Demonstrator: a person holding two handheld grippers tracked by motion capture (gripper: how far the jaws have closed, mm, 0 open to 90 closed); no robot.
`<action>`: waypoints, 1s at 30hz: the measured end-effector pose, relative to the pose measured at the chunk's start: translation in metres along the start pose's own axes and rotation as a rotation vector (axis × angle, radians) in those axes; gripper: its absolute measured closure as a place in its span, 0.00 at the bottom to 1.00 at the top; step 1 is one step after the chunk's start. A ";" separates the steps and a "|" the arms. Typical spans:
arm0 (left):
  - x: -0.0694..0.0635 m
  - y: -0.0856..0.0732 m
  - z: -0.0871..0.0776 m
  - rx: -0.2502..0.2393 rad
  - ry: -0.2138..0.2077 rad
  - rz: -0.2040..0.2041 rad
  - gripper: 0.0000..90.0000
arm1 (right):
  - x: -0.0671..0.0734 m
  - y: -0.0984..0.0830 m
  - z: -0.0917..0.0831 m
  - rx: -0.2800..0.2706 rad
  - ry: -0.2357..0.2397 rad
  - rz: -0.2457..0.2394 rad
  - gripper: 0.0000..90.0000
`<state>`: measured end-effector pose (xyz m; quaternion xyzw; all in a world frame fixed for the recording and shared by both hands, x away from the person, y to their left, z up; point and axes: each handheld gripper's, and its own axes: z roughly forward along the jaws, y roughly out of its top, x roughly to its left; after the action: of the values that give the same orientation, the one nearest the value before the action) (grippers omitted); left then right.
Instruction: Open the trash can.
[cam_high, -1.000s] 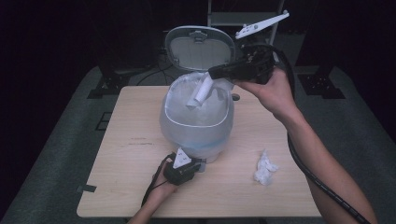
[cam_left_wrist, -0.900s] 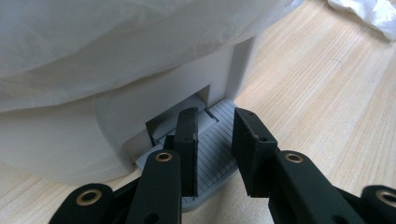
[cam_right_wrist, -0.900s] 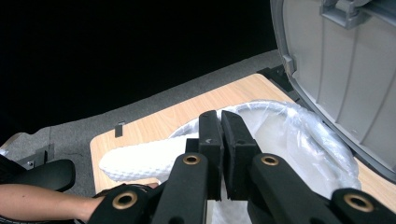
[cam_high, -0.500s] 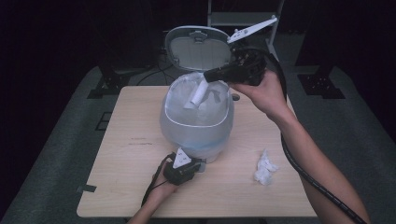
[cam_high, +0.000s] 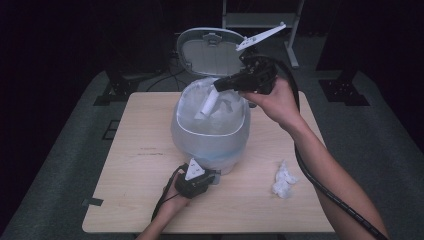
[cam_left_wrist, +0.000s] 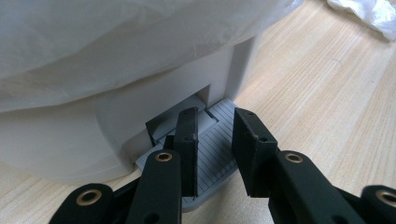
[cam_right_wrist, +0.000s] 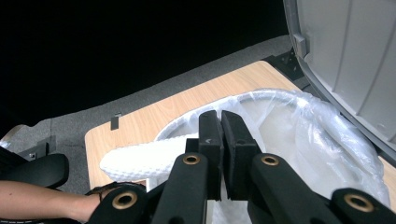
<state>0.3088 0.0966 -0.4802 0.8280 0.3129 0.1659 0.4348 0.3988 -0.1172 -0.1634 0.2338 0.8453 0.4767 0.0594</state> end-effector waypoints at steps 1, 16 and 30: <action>0.000 0.000 0.000 0.000 0.000 0.000 0.79 | 0.000 -0.001 0.001 0.001 0.000 0.000 0.96; 0.000 0.000 0.000 -0.002 -0.003 -0.003 0.79 | -0.009 -0.009 0.019 0.037 -0.009 0.017 0.90; 0.000 0.000 0.000 0.000 -0.004 -0.003 0.79 | -0.015 -0.020 0.023 0.055 -0.040 0.028 0.82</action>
<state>0.3090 0.0969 -0.4801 0.8278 0.3132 0.1639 0.4357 0.4124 -0.1150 -0.1942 0.2566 0.8534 0.4494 0.0630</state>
